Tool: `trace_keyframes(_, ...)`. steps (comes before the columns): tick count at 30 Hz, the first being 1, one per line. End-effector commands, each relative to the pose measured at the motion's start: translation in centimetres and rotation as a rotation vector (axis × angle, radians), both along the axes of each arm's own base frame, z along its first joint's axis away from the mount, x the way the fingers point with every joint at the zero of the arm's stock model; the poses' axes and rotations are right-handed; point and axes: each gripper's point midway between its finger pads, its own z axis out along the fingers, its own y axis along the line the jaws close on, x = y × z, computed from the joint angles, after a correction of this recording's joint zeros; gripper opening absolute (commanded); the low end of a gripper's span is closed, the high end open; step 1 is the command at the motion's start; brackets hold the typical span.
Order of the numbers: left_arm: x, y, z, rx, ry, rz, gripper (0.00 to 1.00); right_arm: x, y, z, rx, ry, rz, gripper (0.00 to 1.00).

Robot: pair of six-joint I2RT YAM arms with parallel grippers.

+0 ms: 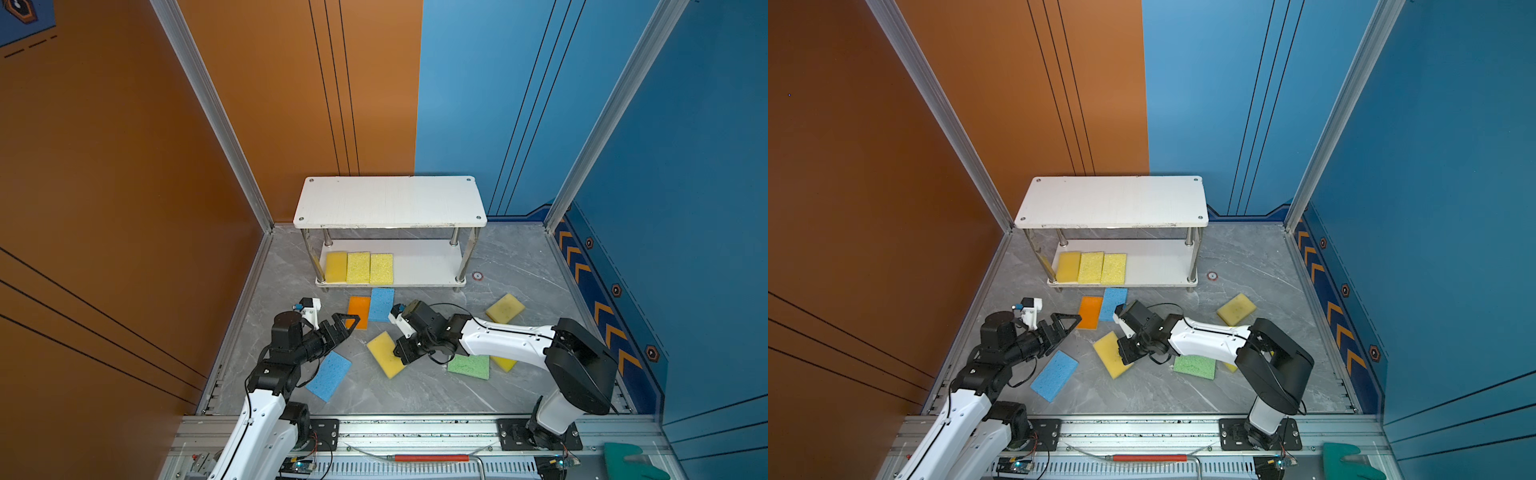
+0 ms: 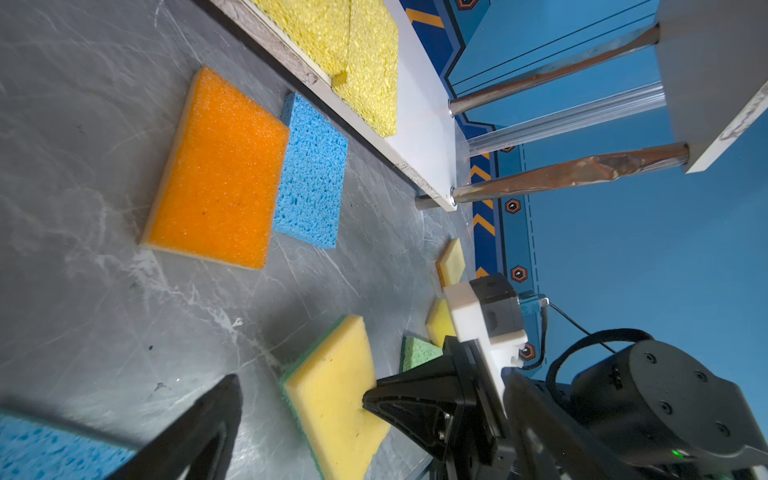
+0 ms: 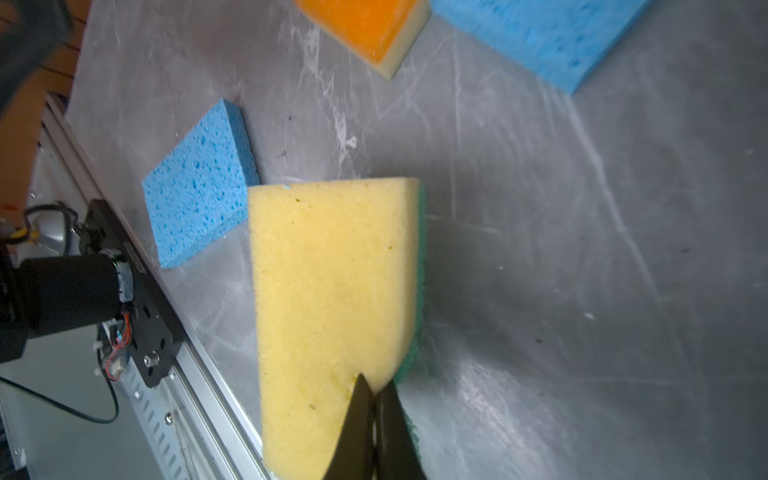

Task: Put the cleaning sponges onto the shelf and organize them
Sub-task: 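Lift the scrub sponge upright beside the left gripper while the left approaches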

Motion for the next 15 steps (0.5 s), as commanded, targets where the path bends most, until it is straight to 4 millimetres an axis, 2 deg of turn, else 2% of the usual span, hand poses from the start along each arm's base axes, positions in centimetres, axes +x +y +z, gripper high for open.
trace_keyframes(1,0.7,-1.0,1.6,-0.082,-0.058,-0.020,0.98,1.6,-0.8,1.7,0.096,0.021,-0.106,0.00)
trace_keyframes(8,1.0,-3.3,2.8,-0.092,-0.124,-0.087,0.98,4.4,-1.8,6.7,0.281,0.019,-0.208,0.00)
trace_keyframes(15,1.8,-6.5,3.7,-0.134,-0.168,-0.172,0.98,4.6,-0.2,10.9,0.358,-0.017,-0.145,0.00)
